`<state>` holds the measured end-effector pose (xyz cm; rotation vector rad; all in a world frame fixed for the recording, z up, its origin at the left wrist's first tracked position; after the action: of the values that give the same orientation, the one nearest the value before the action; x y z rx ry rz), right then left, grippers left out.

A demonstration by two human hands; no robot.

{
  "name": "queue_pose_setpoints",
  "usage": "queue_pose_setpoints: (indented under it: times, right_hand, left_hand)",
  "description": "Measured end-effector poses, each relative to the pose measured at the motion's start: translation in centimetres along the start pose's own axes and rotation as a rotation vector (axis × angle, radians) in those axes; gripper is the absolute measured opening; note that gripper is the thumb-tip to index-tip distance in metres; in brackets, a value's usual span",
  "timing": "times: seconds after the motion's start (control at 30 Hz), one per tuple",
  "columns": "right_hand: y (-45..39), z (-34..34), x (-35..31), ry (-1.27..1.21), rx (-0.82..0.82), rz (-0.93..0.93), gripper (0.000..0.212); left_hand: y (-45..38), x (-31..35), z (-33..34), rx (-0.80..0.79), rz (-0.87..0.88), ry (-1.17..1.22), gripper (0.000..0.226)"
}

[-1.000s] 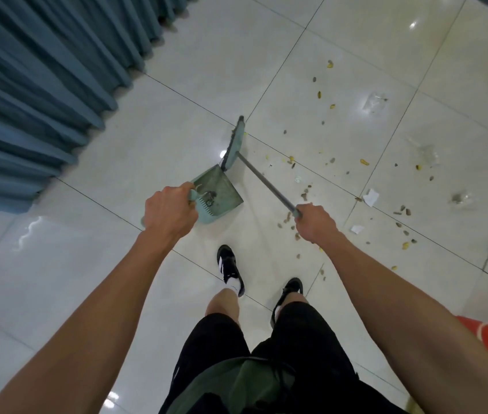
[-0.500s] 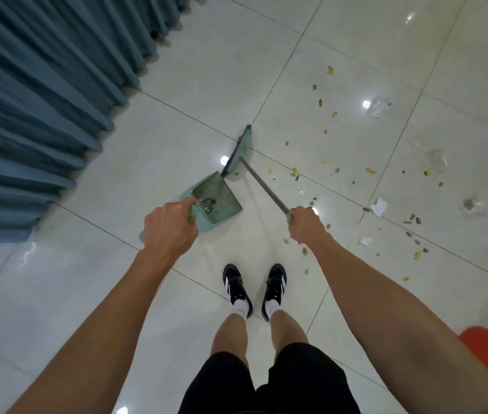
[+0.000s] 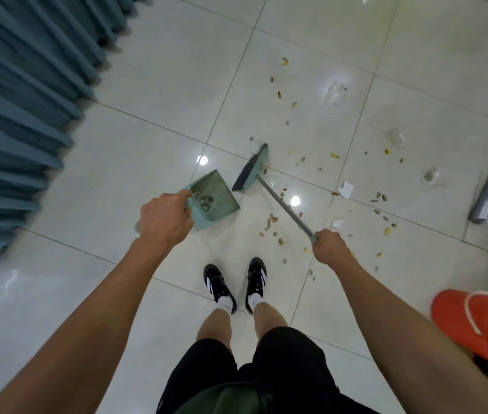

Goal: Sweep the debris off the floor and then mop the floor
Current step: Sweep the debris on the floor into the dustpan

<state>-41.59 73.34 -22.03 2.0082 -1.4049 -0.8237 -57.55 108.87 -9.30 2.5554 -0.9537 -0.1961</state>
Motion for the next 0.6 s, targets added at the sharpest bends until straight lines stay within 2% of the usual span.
queue_pose_setpoints:
  times: [0.27,0.43,0.6]
  right_hand:
    - [2.9,-1.0,4.9,-0.11,0.026,0.081,0.022]
    - [3.3,-2.3,5.5,-0.196,0.071,0.044,0.024]
    - [2.8,-3.9,4.3,-0.259,0.127,0.007,0.024]
  left_hand:
    - [0.4,7.2,-1.3,0.024,0.133,-0.042,0.026]
    - [0.5,10.6,-2.3,0.041,0.183,-0.071,0.025]
    - [-0.5,10.8,-3.8,0.071,0.186,-0.061,0.024]
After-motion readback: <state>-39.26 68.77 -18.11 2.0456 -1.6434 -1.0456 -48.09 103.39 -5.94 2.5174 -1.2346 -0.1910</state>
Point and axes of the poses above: each hand's wrist, its own y-axis away from the middle knuckle, its own z-axis out of the palm, x = y × z, the point moved 6 cm from there along -y, towards the middle knuckle, and after that the axes turned 12 degrees about -z, right-handed, at the moved point
